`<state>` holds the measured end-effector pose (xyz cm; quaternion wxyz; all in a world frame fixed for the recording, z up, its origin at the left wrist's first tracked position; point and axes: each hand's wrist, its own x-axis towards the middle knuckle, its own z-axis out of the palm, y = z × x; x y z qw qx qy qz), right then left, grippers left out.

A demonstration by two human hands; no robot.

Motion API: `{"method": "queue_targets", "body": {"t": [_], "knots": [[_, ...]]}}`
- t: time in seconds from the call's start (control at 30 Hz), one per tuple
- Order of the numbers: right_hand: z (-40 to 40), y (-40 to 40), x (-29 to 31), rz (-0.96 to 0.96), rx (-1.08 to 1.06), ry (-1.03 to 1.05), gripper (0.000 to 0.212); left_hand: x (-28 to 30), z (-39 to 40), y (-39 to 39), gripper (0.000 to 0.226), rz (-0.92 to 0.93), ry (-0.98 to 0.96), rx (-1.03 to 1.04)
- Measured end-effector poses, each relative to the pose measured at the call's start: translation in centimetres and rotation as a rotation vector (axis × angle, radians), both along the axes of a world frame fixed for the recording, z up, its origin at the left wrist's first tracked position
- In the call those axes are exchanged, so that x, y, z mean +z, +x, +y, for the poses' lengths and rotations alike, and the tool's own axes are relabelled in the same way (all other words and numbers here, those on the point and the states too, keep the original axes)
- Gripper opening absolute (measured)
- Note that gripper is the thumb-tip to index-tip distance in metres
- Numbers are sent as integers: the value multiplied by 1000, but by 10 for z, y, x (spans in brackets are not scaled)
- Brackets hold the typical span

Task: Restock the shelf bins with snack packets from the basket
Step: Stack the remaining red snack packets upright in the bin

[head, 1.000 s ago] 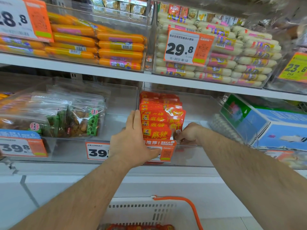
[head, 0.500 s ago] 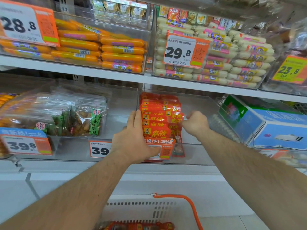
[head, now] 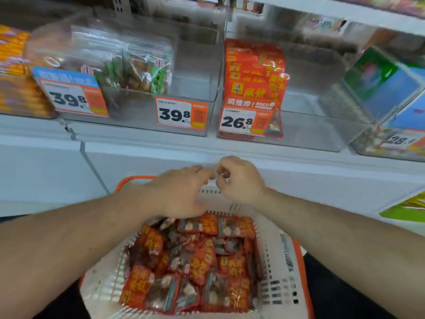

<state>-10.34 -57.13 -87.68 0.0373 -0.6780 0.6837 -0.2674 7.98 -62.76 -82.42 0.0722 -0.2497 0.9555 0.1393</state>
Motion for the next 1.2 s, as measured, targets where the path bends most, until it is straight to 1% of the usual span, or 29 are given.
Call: {"method": "queue_targets", "body": {"t": [0.07, 0.17, 0.23, 0.27, 0.3, 0.37, 0.43, 0.5, 0.57, 0.6, 0.63, 0.7, 0.73, 0.77, 0.87, 0.97, 1.03, 1.13, 1.2], "knots": [[1, 5, -37, 45, -10, 284, 5, -12, -1, 4, 66, -30, 87, 11], [15, 18, -91, -36, -59, 688, 11, -26, 0, 4, 66, -88, 115, -22], [31, 30, -124, -92, -105, 875, 10, -33, 1, 4, 67, -106, 149, -24], [40, 37, -139, -114, -128, 949, 15, -36, 2, 4, 65, -117, 165, -26], [48, 44, -151, -112, -147, 1001, 29, -39, 2, 3, 62, -130, 180, -31], [59, 57, -168, -50, -167, 1059, 68, -40, 1, 1, 58, -146, 200, -44], [64, 70, -178, -13, -217, 1078, 99, -39, -1, -1, 60, -148, 214, -46], [64, 79, -179, -3, -280, 1078, 112, -37, -2, -4, 63, -138, 212, -42], [60, 83, -176, 15, -319, 1114, 115, -36, -2, -6, 64, -129, 202, -46], [57, 84, -171, 9, -332, 1147, 113, -36, -1, -6, 64, -127, 198, -50], [53, 81, -173, -46, -348, 1166, 105, -35, -1, -6, 64, -129, 196, -53], [44, 75, -167, -317, -411, 1249, 83, -35, 0, -6, 64, -142, 196, -59], [42, 71, -163, -404, -425, 1284, 80, -34, 0, -6, 64, -149, 194, -63], [39, 65, -158, -428, -413, 1308, 78, -34, 1, -5, 64, -152, 192, -65], [32, 48, -129, -306, -373, 1283, 63, -32, 2, -4, 65, -156, 195, -67], [26, 27, -87, -221, -317, 1149, 30, -30, 2, -3, 65, -148, 218, -43], [21, 18, -49, -159, -220, 1044, 16, -28, 2, -3, 65, -124, 235, -14], [14, 6, 8, -95, -95, 932, 7, -26, 5, -2, 69, -40, 279, 68], [11, 4, 47, -85, -31, 883, 21, -25, 7, -2, 68, 33, 394, 147]]}}
